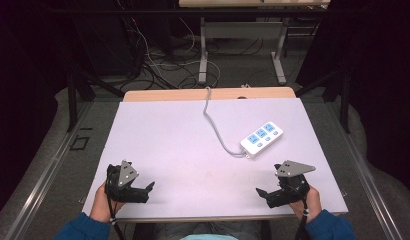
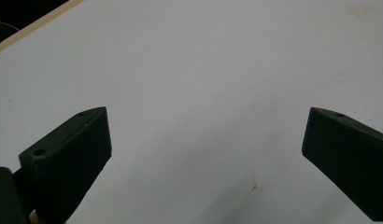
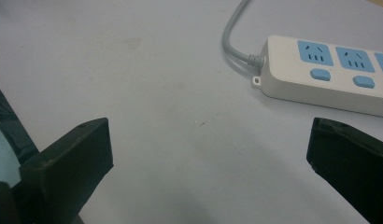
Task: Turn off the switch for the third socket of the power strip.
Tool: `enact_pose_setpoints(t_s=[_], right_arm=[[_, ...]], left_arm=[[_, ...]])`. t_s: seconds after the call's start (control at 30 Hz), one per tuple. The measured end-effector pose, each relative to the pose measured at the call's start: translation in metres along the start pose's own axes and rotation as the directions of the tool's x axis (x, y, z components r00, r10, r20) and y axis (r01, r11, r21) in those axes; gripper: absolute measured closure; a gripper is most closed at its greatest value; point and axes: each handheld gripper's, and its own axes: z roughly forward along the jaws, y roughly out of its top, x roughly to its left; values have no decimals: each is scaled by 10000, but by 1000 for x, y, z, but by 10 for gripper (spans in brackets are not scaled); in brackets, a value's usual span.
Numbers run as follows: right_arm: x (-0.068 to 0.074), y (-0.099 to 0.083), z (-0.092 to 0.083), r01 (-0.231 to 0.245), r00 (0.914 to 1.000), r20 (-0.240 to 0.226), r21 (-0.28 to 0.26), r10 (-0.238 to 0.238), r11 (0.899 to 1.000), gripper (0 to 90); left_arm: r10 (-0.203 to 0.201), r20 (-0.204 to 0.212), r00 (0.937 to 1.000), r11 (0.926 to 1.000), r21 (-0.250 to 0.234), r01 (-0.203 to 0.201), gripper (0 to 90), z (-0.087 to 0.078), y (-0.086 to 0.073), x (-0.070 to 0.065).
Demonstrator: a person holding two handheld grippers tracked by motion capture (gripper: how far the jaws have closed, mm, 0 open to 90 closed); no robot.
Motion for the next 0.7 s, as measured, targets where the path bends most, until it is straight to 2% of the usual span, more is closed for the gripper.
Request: enact_pose_setpoints(t_s=[0.17,0.3,0.33,0.7], right_arm=[[1,-2,2,88,9999,-113,74,-87,9999,0],[3,-3,3,57,9998,-185,332,-50,9994,0],[2,-3,4,104,9998,-152,201,-101,9997,0],[2,-4,5,19,9999,-169,249,-15,9997,0]], left_arm=[[20,4,10000,10000,9,-20,15,0,0,0],[16,41,10000,10000,23,-16,15,0,0,0],[-15,13,10000,10000,35,14,15,0,0,0],[25,18,10000,10000,42,-25,15,0,0,0]])
